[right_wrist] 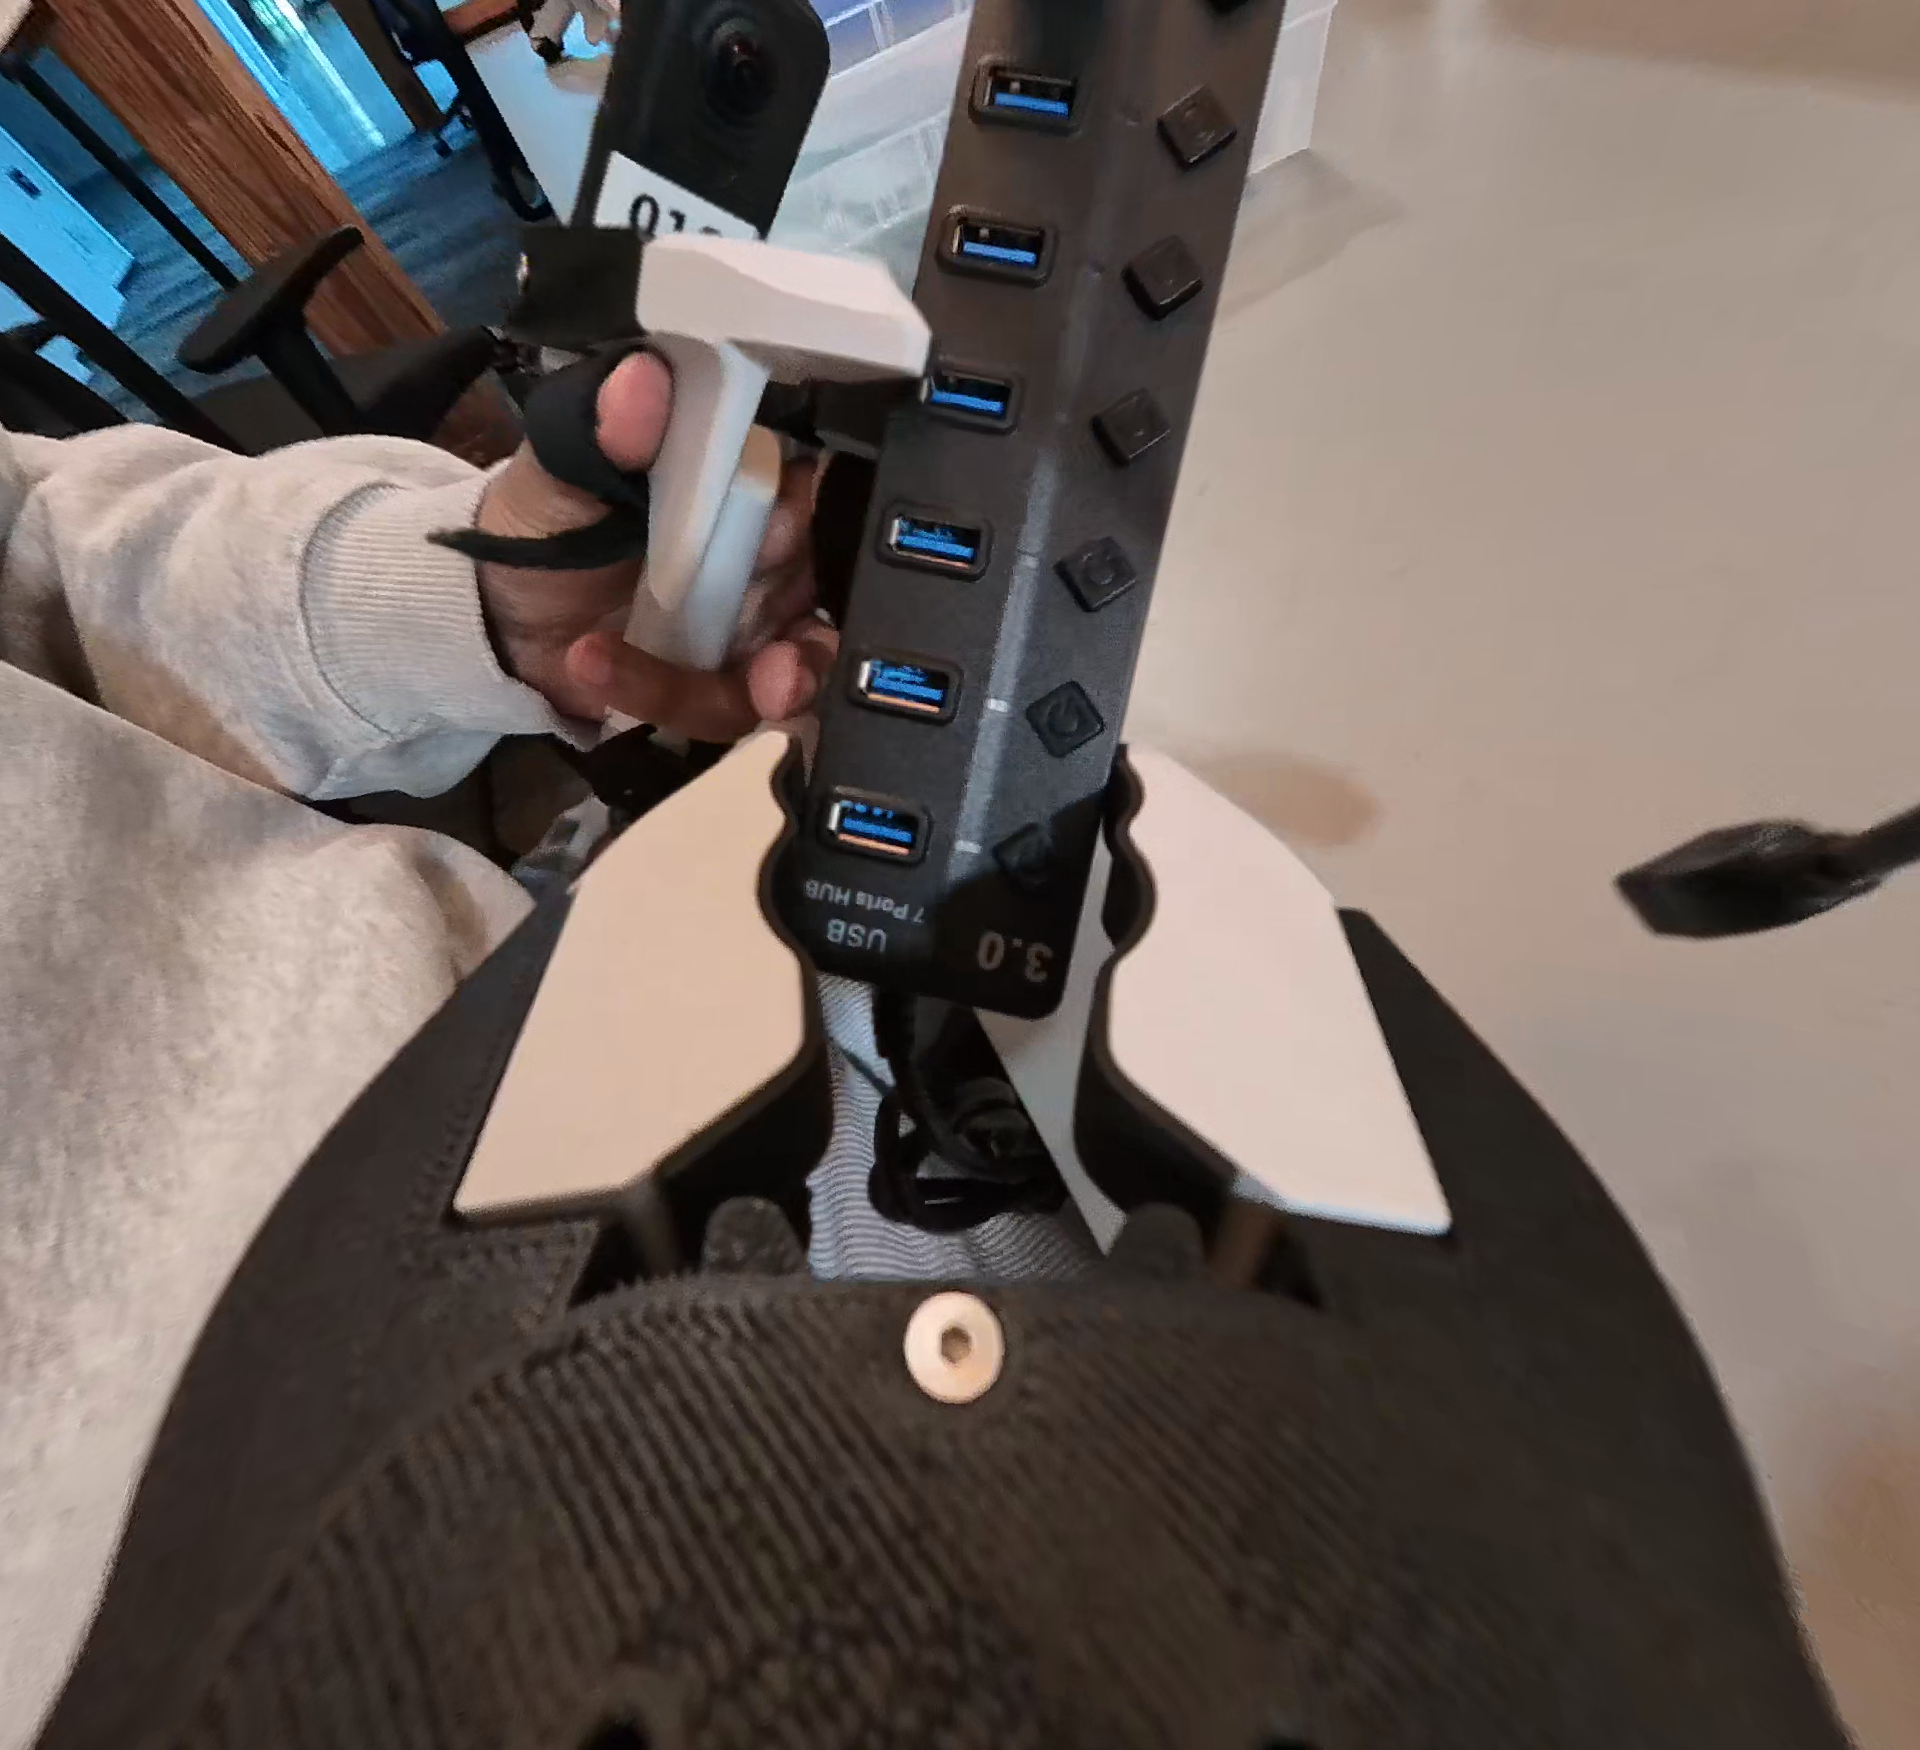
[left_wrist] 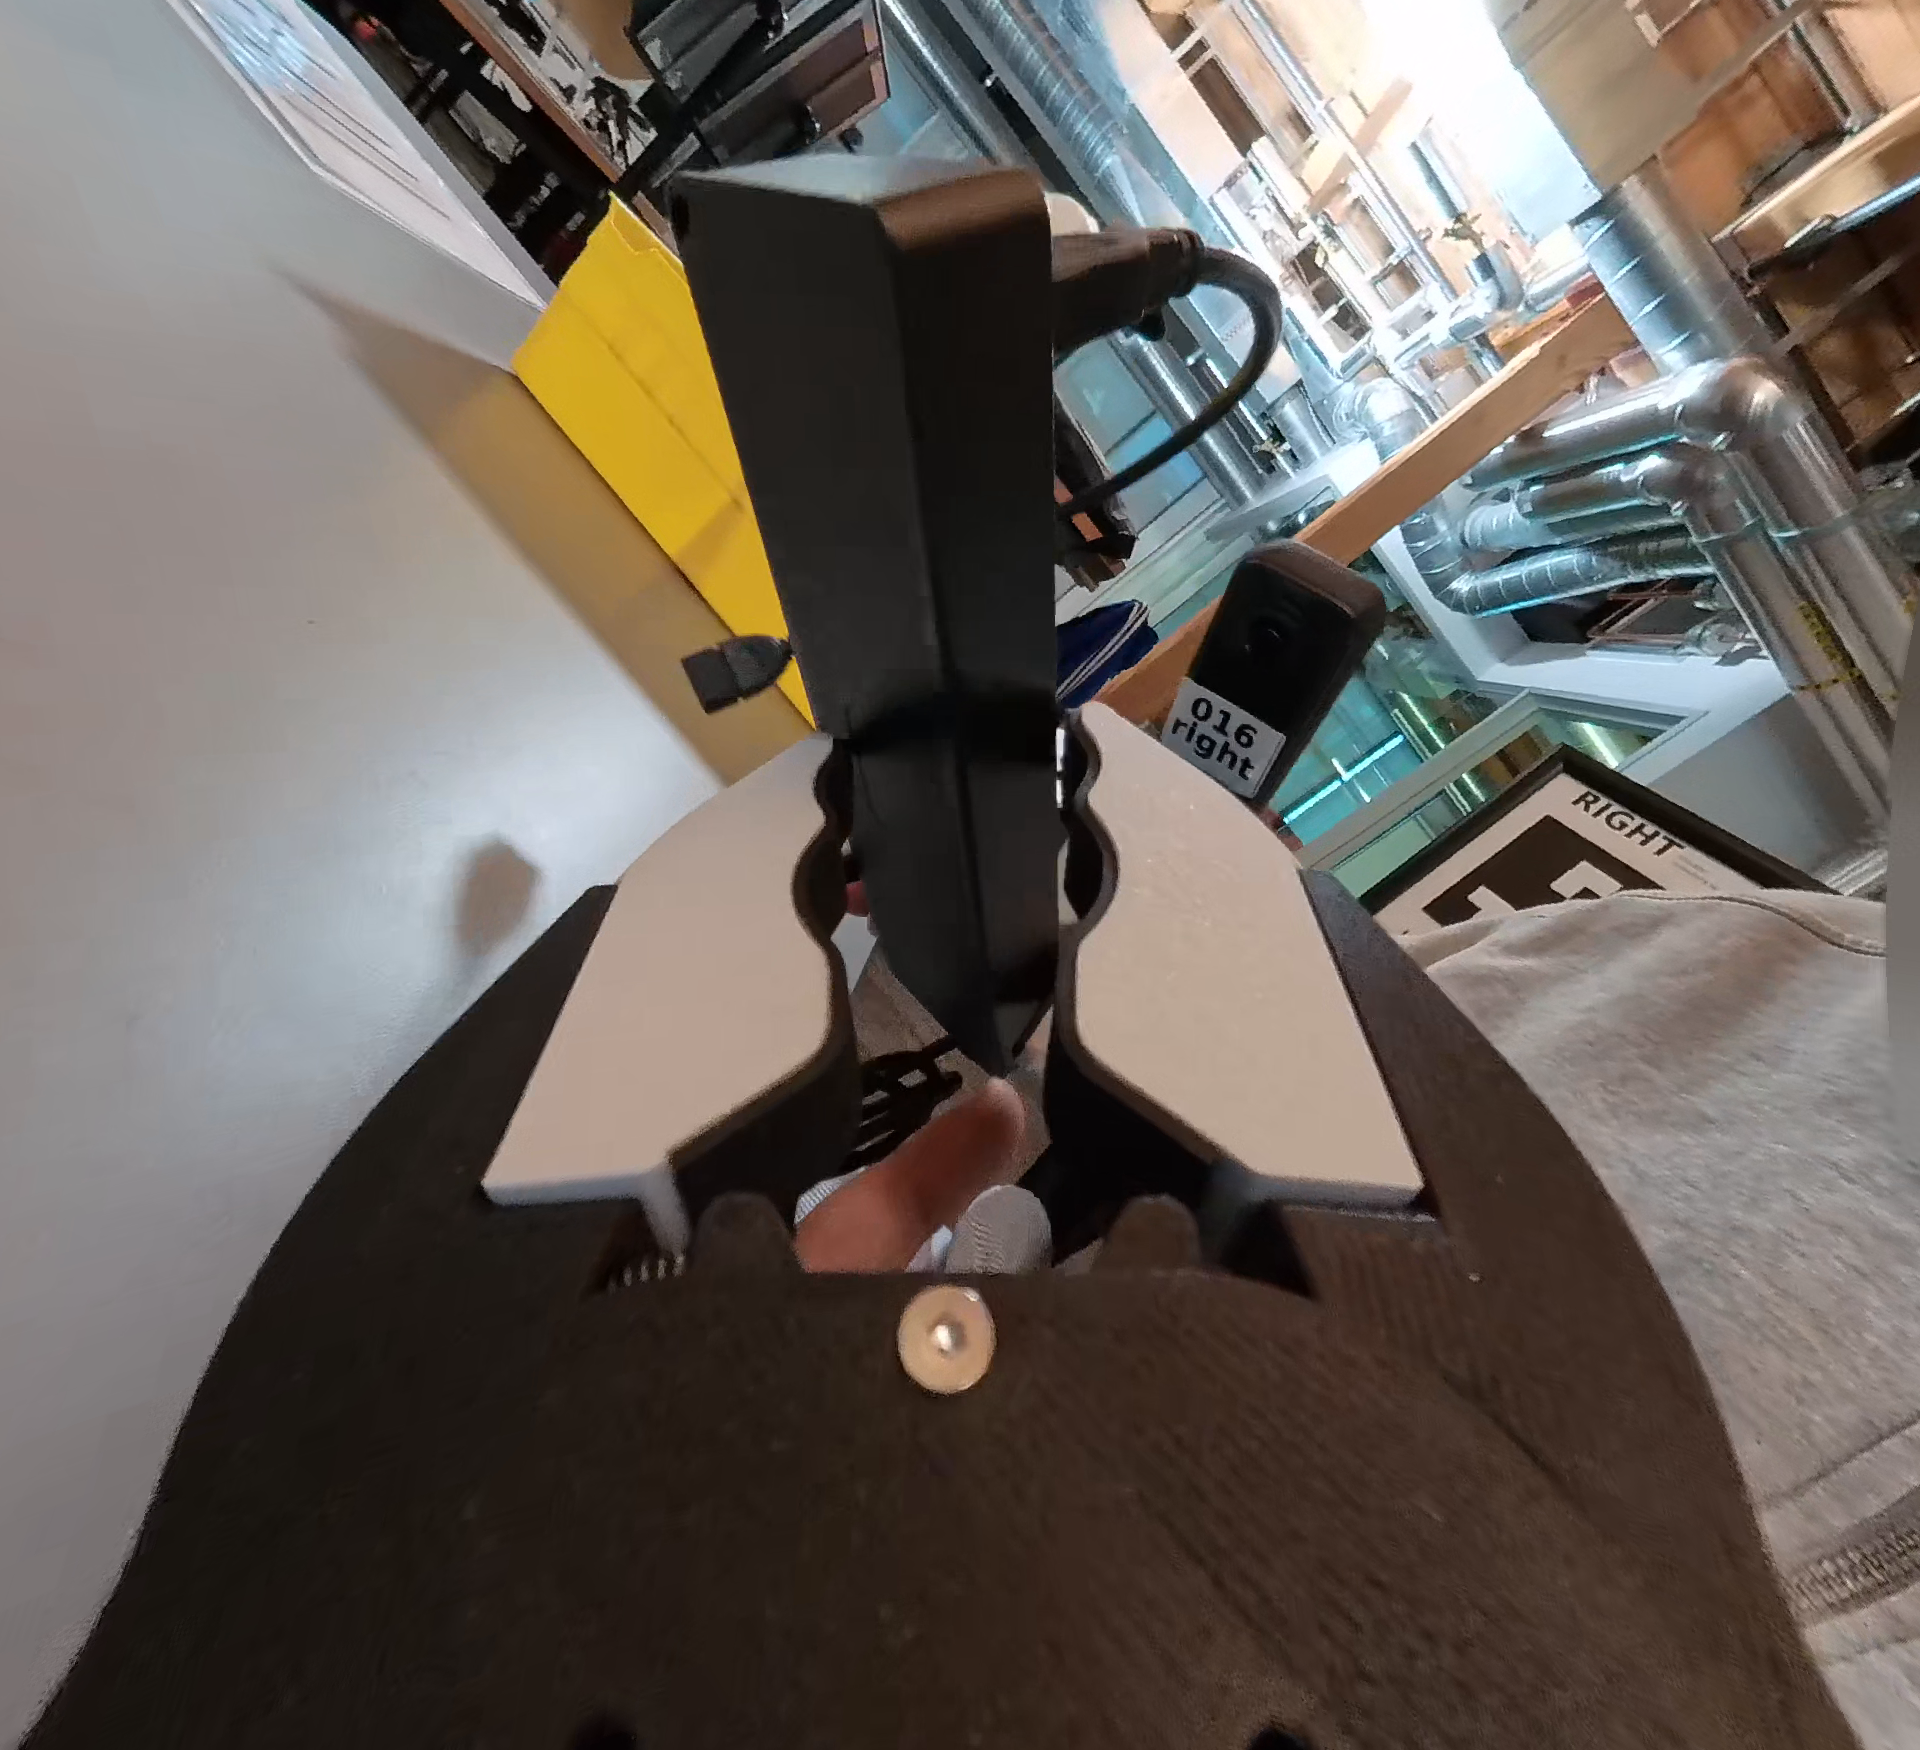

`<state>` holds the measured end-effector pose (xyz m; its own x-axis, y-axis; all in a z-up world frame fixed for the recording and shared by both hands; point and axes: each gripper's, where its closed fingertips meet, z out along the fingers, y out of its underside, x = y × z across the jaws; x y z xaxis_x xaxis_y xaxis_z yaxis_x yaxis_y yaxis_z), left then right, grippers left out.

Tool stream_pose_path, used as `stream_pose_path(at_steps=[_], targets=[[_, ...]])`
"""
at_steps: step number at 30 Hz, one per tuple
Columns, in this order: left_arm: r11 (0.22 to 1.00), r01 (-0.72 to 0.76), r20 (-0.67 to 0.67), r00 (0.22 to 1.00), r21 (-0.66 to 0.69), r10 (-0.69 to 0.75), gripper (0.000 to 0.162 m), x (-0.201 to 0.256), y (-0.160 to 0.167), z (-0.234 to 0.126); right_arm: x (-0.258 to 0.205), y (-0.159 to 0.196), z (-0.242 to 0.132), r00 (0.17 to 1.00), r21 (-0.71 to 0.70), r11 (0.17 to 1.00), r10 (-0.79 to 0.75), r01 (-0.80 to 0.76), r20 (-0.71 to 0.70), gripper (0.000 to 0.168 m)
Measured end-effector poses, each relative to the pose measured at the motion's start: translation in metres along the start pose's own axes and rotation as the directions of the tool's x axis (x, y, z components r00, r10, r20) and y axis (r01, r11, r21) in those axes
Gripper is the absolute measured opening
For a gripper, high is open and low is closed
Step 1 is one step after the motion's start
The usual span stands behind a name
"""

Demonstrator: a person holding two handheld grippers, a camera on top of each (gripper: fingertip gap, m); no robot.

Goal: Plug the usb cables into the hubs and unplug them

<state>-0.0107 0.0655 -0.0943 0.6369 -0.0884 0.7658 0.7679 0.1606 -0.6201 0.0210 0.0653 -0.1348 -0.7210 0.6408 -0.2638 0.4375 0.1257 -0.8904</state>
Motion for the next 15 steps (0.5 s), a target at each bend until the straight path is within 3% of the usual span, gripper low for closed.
stream_pose_path(at_steps=[4, 9, 15], targets=[[0.999, 0.030, 0.038, 0.999, 0.024, -0.031, 0.045, -0.006, -0.005, -0.003, 0.005, 0.004, 0.001, 0.991, -0.045, 0.994, -0.106, 0.103, -0.077, 0.056], [1.000, -0.004, 0.107, 0.994, 0.009, 0.003, 0.038, -0.013, -0.002, -0.004, 0.004, 0.002, 0.001, 0.952, -0.077, 0.963, -0.266, 0.257, -0.151, 0.059], [0.999, -0.039, 0.130, 0.991, 0.010, 0.038, 0.036, -0.014, -0.003, -0.005, 0.003, 0.001, 0.002, 0.949, -0.065, 0.960, -0.280, 0.273, -0.144, 0.059]])
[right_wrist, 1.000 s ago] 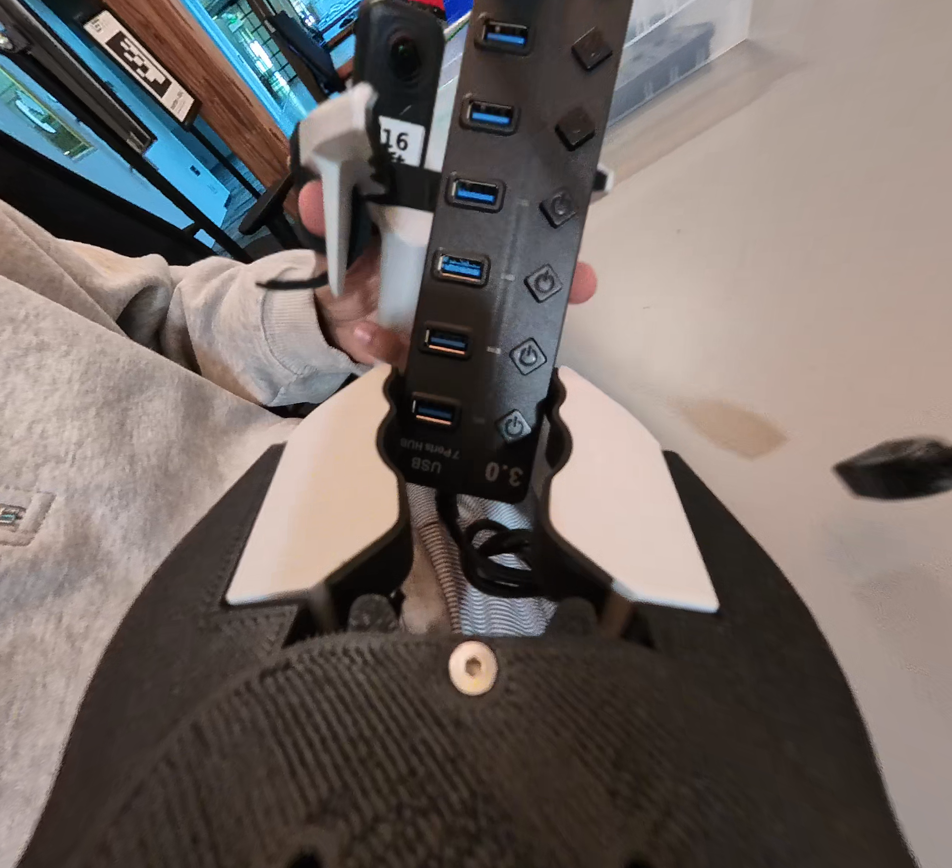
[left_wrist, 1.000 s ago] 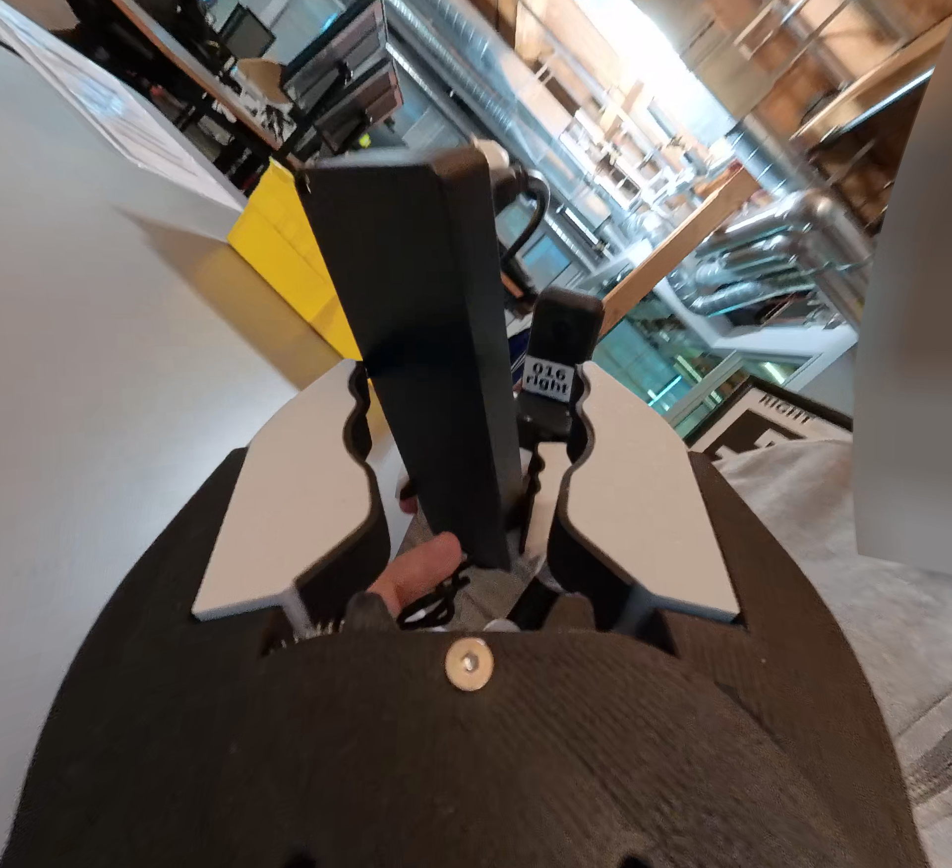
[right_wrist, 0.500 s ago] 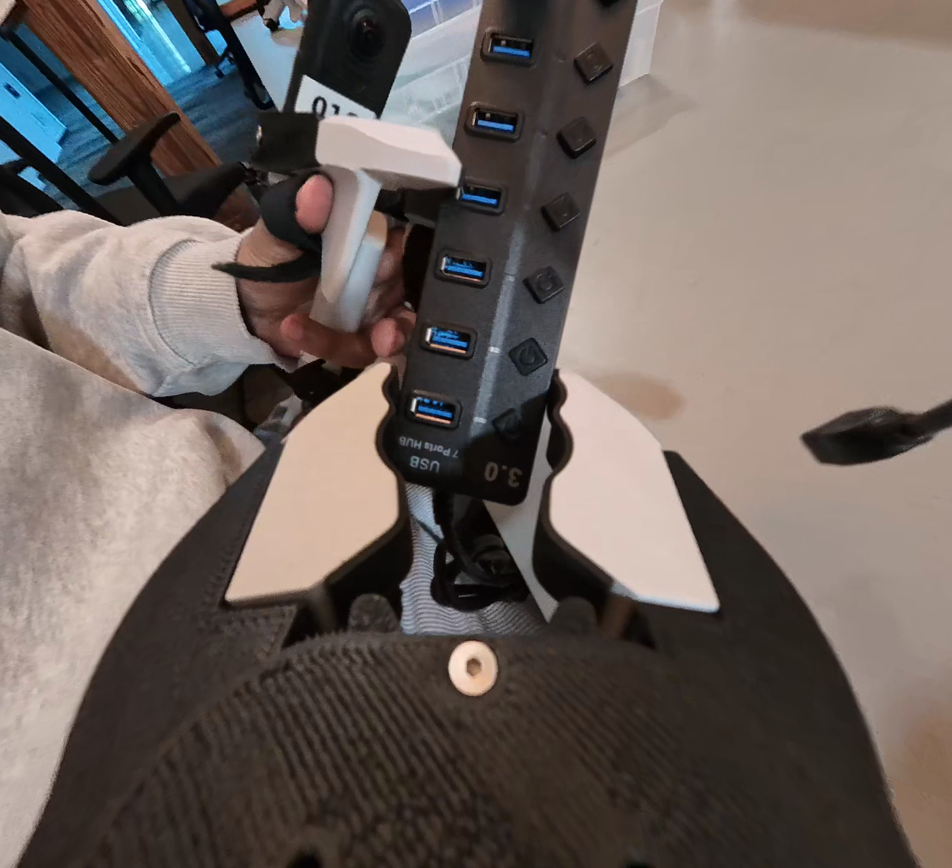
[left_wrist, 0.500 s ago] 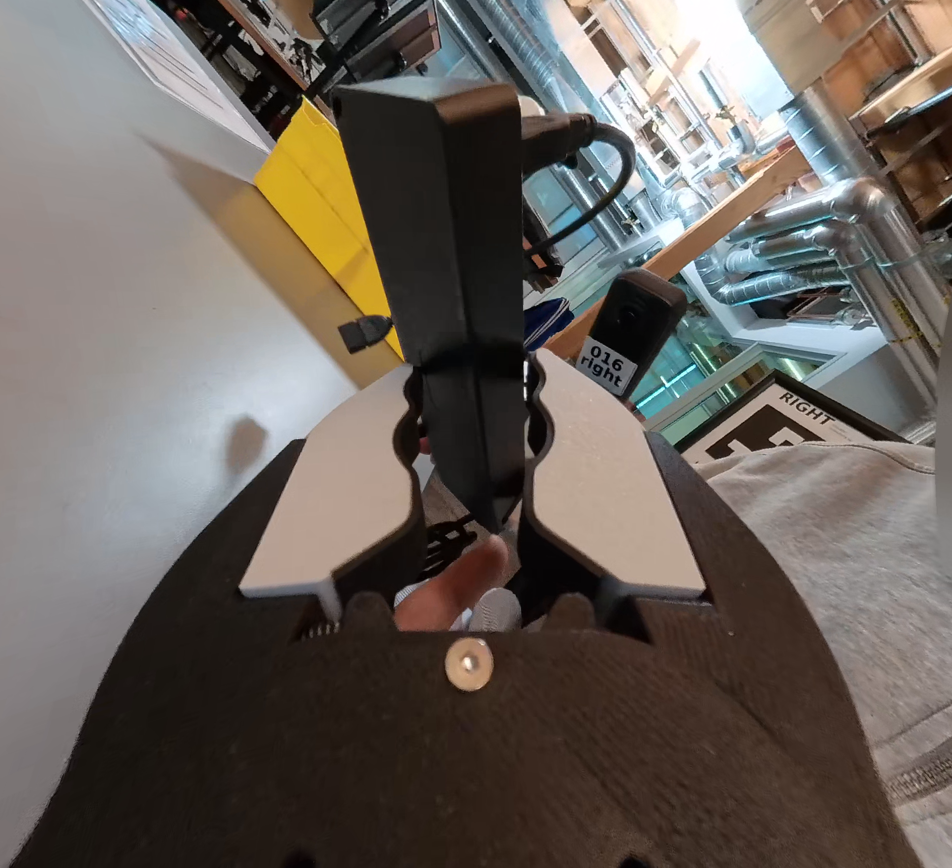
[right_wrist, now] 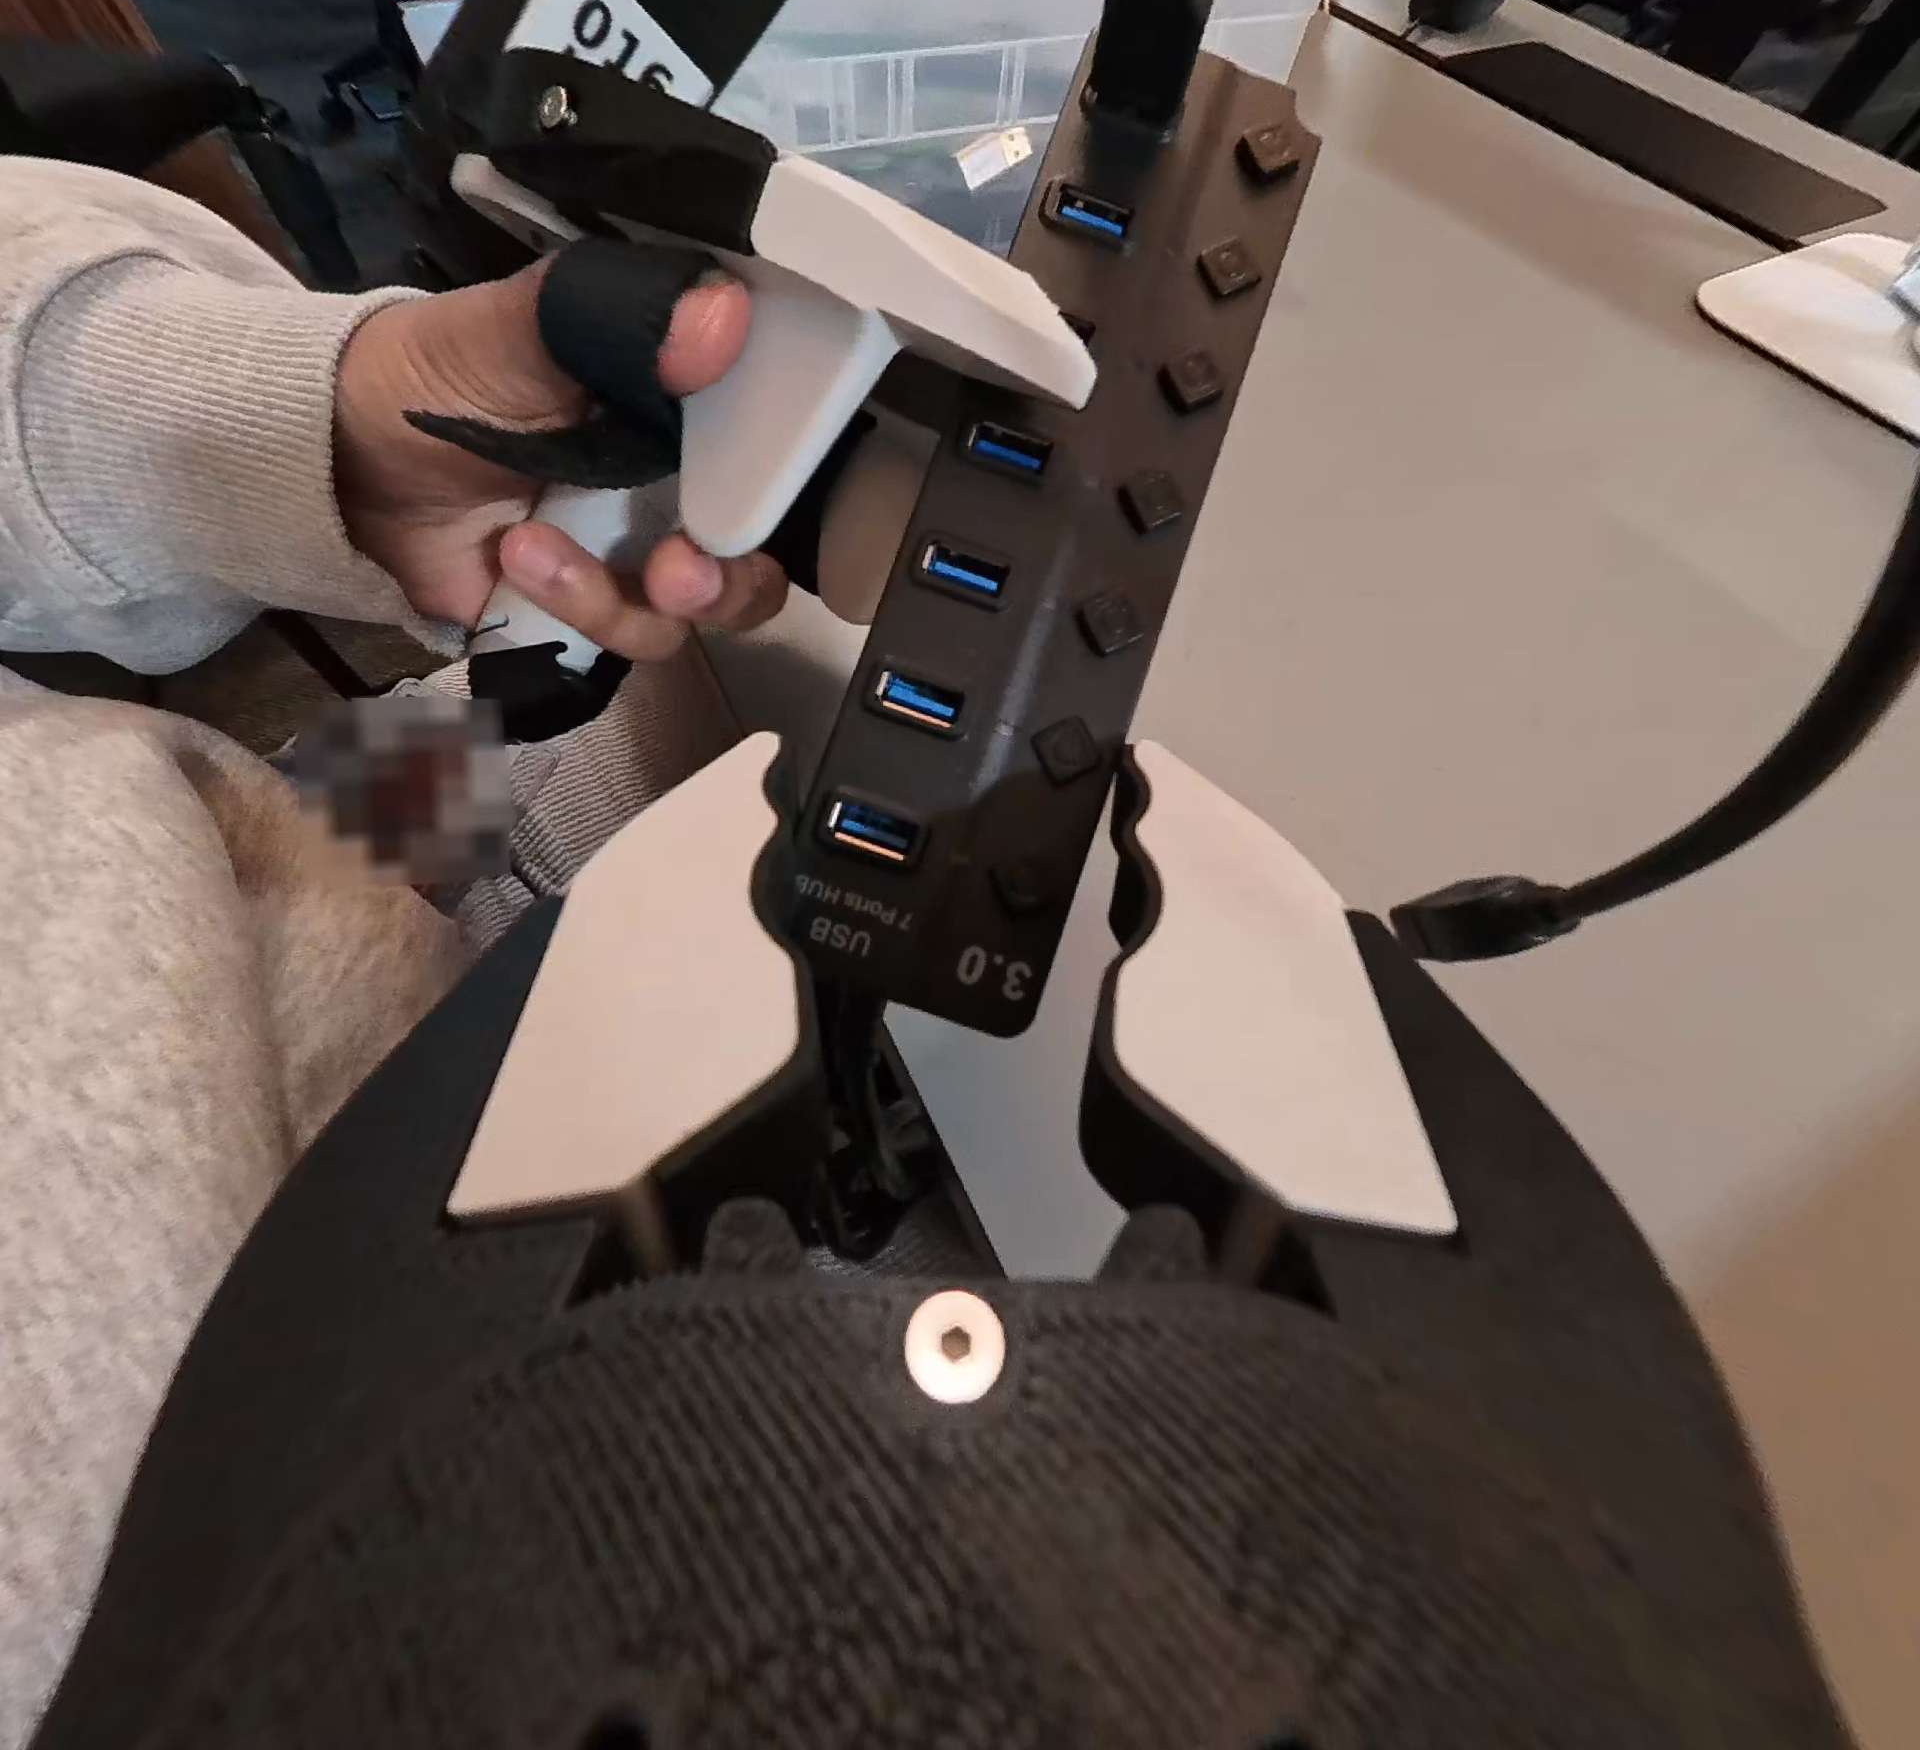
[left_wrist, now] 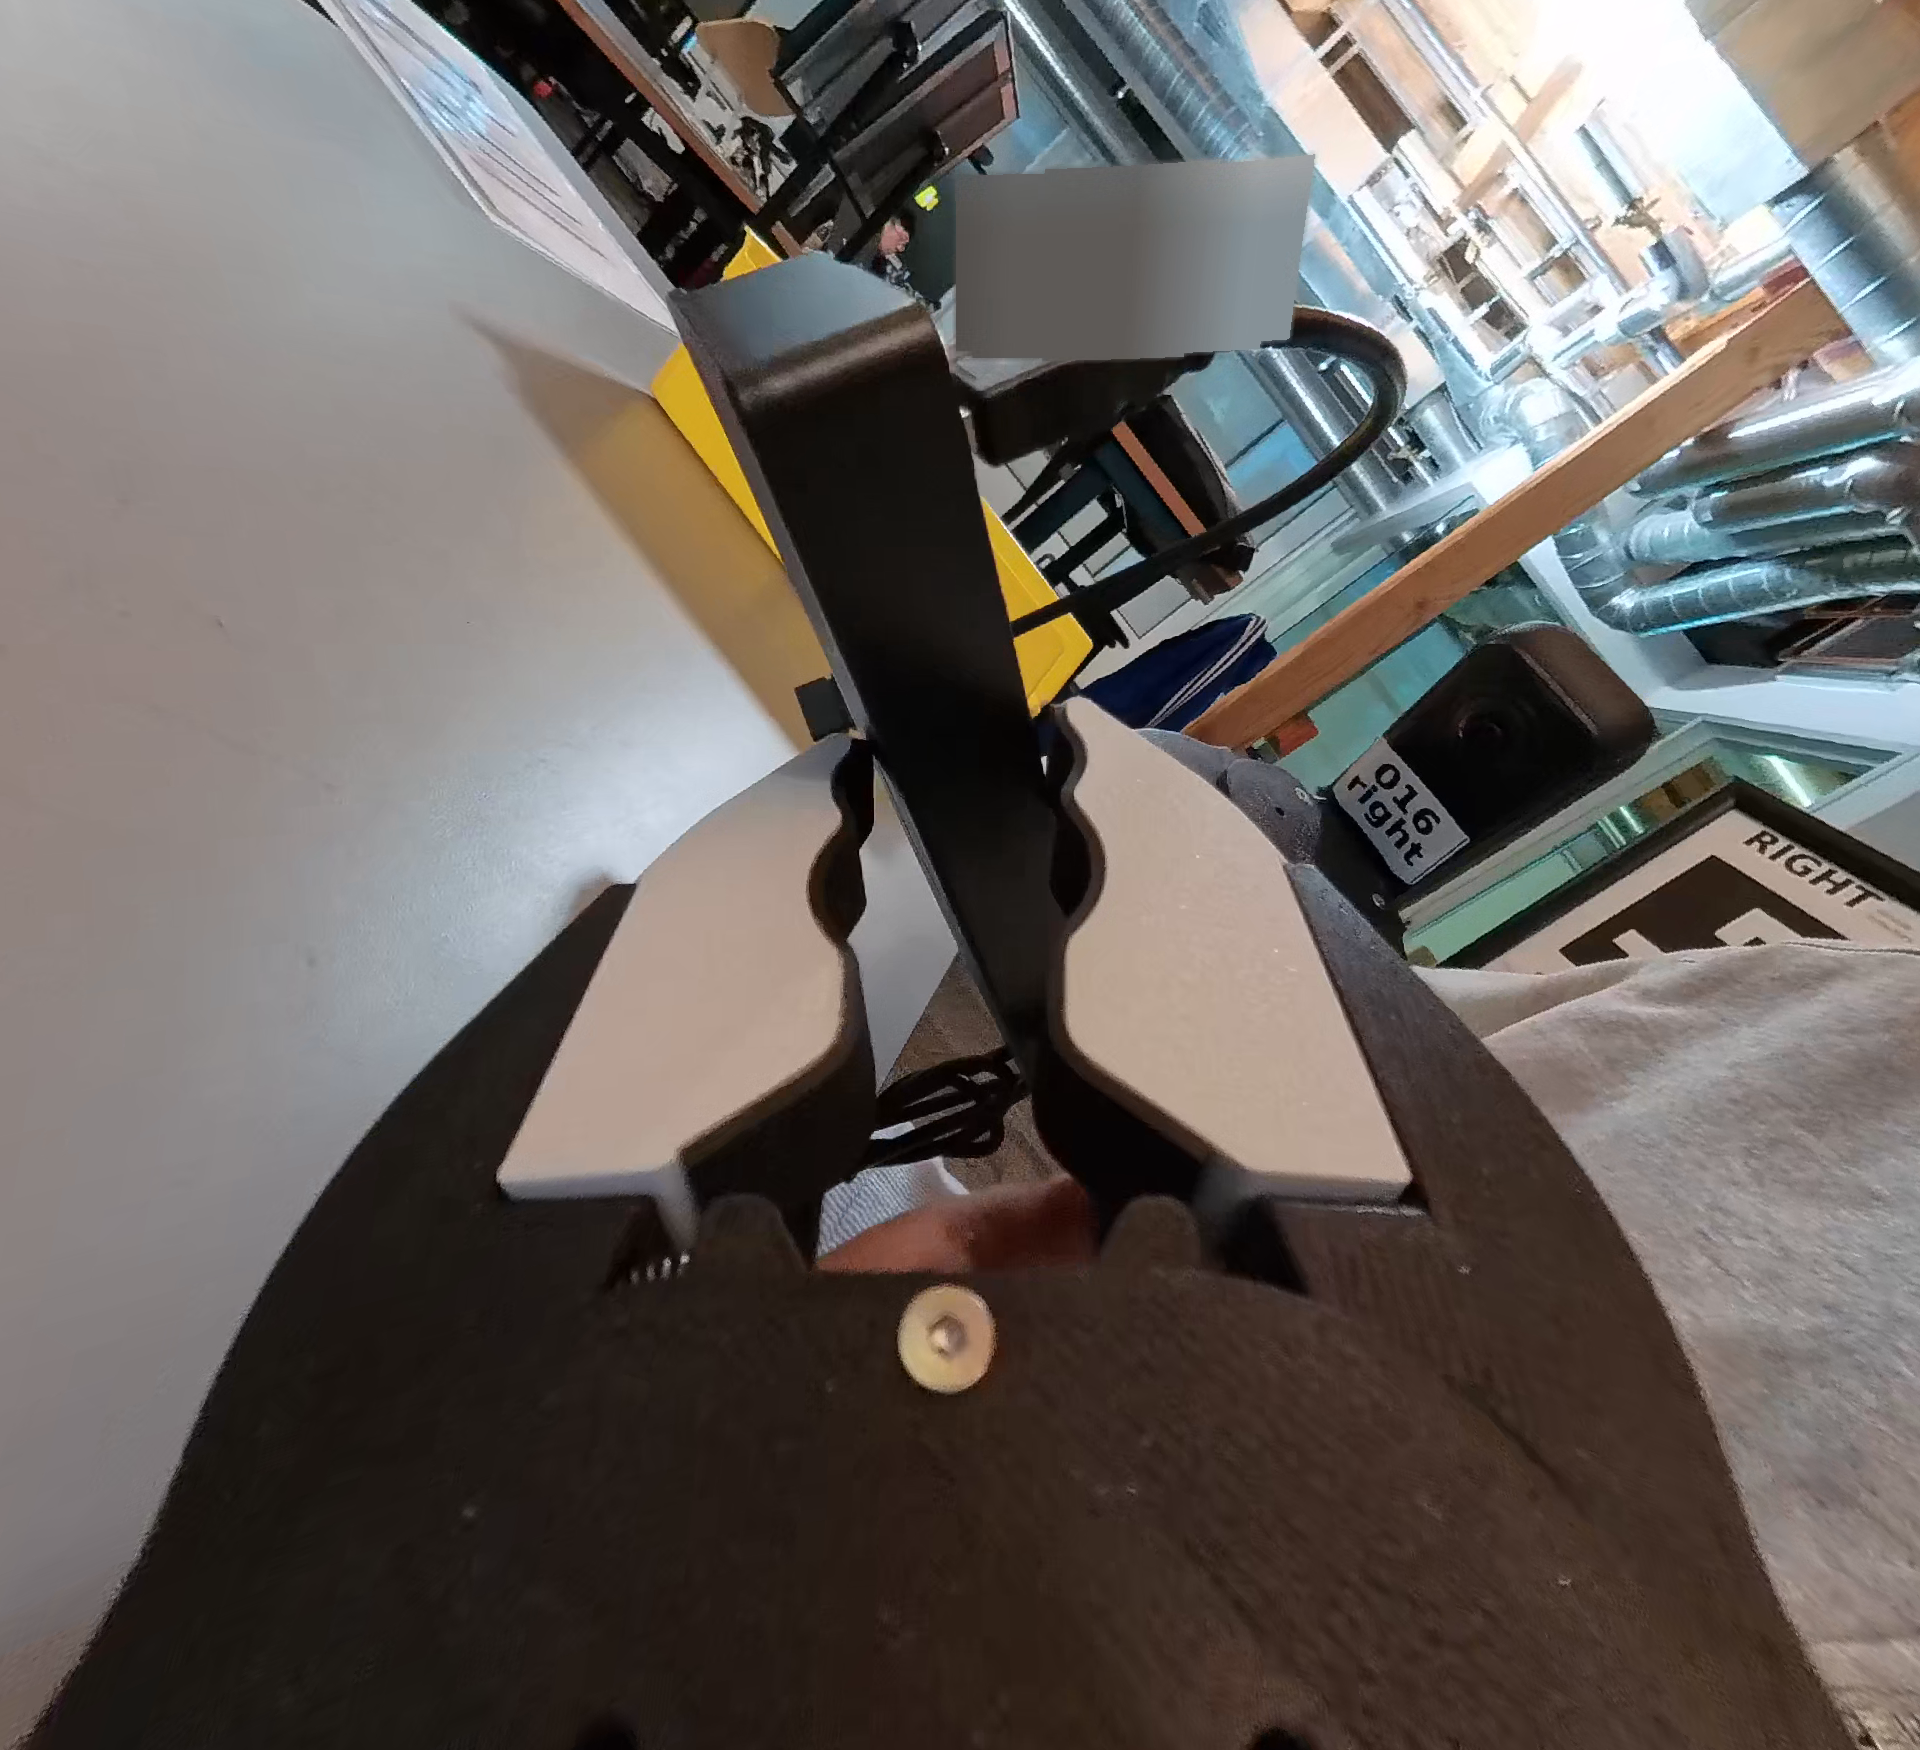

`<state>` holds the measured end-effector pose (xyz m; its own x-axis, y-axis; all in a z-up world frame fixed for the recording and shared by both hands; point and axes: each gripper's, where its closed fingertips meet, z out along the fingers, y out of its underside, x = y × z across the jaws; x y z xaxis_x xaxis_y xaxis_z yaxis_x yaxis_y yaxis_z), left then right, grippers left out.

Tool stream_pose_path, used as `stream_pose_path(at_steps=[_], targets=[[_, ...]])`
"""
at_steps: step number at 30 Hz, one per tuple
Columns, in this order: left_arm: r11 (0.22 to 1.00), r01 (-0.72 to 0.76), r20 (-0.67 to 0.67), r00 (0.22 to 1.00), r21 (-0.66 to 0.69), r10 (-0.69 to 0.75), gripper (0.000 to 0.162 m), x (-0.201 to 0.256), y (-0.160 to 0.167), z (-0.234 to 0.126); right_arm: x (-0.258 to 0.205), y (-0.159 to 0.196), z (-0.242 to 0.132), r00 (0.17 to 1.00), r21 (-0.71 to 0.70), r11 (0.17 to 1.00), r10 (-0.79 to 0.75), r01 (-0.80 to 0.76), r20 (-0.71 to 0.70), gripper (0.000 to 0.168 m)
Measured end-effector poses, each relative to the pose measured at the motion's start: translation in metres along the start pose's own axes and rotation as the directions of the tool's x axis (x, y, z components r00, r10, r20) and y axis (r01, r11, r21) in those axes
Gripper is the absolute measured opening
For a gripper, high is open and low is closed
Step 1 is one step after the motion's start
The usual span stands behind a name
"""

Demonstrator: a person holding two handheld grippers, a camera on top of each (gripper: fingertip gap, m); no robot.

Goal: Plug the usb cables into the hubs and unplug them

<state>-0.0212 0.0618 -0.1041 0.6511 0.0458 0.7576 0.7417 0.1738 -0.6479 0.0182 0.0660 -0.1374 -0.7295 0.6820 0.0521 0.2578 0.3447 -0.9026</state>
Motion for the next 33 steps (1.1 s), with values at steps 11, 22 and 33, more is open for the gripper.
stream_pose_path(at_steps=[11, 22, 33], targets=[[0.999, 0.004, -0.106, 0.994, 0.047, 0.001, 0.027, 0.014, -0.013, -0.006, -0.024, -0.017, -0.007, 0.932, 0.098, 0.963, 0.212, -0.250, 0.293, 0.051], [0.957, 0.269, -0.152, 0.956, 0.113, -0.251, 0.028, 0.015, -0.010, -0.001, -0.036, -0.020, 0.000, 0.723, 0.012, 0.828, 0.482, -0.561, 0.494, 0.046], [0.986, 0.168, -0.139, 0.976, -0.018, -0.169, 0.041, 0.024, 0.010, 0.009, -0.020, -0.018, -0.004, 0.611, -0.023, 0.731, 0.587, -0.682, 0.531, 0.024]])
